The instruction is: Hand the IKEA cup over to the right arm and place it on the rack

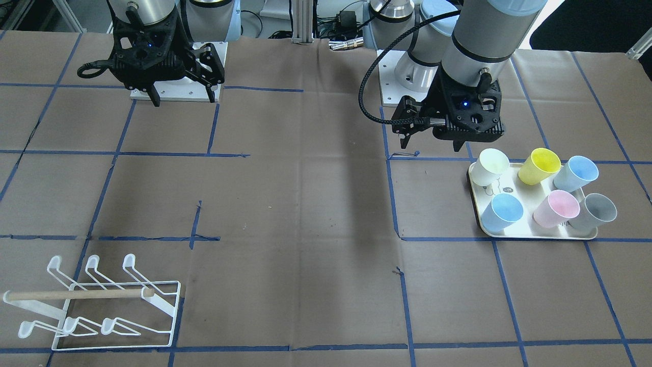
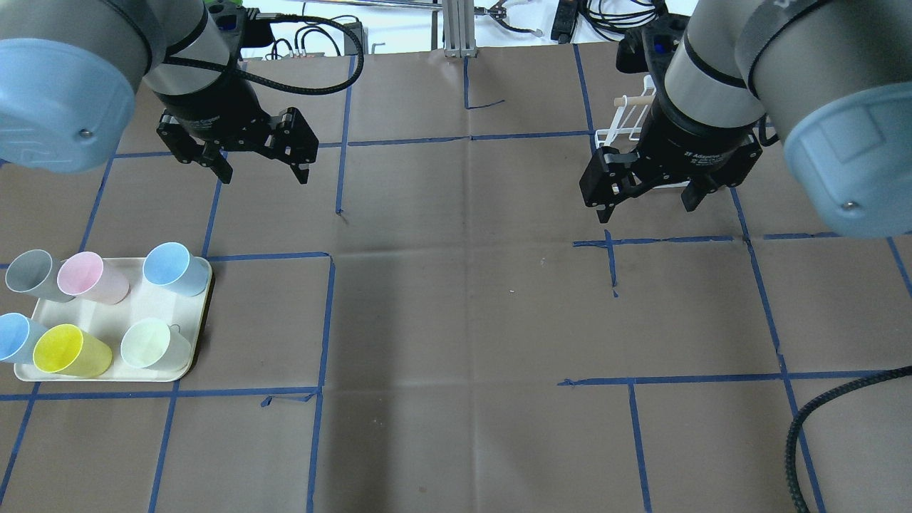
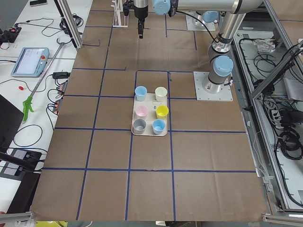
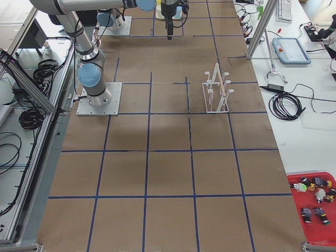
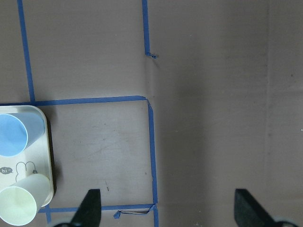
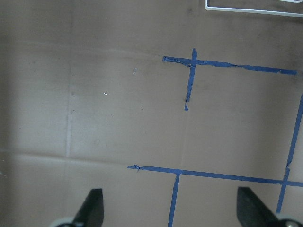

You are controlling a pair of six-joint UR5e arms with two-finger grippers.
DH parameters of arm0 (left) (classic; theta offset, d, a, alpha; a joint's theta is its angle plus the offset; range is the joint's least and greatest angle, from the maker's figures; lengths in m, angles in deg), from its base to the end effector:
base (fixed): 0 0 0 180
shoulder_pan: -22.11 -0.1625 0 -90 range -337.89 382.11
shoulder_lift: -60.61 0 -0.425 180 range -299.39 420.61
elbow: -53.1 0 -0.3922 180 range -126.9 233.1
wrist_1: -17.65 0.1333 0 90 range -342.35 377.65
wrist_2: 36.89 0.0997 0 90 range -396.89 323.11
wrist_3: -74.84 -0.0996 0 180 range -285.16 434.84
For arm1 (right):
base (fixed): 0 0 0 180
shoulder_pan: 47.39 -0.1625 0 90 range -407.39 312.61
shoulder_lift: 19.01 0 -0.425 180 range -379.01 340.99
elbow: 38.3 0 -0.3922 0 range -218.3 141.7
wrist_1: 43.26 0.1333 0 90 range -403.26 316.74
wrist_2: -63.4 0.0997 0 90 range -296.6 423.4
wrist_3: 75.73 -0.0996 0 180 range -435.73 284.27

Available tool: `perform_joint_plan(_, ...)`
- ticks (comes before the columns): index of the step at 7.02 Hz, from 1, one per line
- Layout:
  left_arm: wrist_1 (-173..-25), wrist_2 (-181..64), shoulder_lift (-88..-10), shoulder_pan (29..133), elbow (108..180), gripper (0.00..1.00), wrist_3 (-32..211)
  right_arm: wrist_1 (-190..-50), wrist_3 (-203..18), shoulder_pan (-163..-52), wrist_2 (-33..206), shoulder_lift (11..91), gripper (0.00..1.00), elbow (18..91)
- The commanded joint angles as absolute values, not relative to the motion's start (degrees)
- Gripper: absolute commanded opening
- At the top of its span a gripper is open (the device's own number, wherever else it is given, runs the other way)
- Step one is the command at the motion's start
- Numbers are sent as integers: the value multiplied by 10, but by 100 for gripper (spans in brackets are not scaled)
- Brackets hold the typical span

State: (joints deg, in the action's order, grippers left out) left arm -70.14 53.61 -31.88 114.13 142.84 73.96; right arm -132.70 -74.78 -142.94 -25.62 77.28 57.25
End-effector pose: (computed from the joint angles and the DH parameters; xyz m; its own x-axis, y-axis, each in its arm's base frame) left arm -0.1503 -0.5050 0.4722 -0.9987 0.0506 -0.0087 0.0506 0.9987 0.0005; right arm 0.1775 -0.4305 0.4907 -0.9934 -0.1132 -0.0170 -0.1132 0.9936 -0.0034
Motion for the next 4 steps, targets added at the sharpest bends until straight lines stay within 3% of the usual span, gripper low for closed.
perform_joint_plan(1, -702, 536, -319, 1140, 1429, 100, 739, -1326, -748, -1429, -255, 772, 100, 571)
perform_joint_plan(4, -694, 538, -320, 1118, 1438, 100, 656, -1326, -748, -1429, -256, 771, 100, 571)
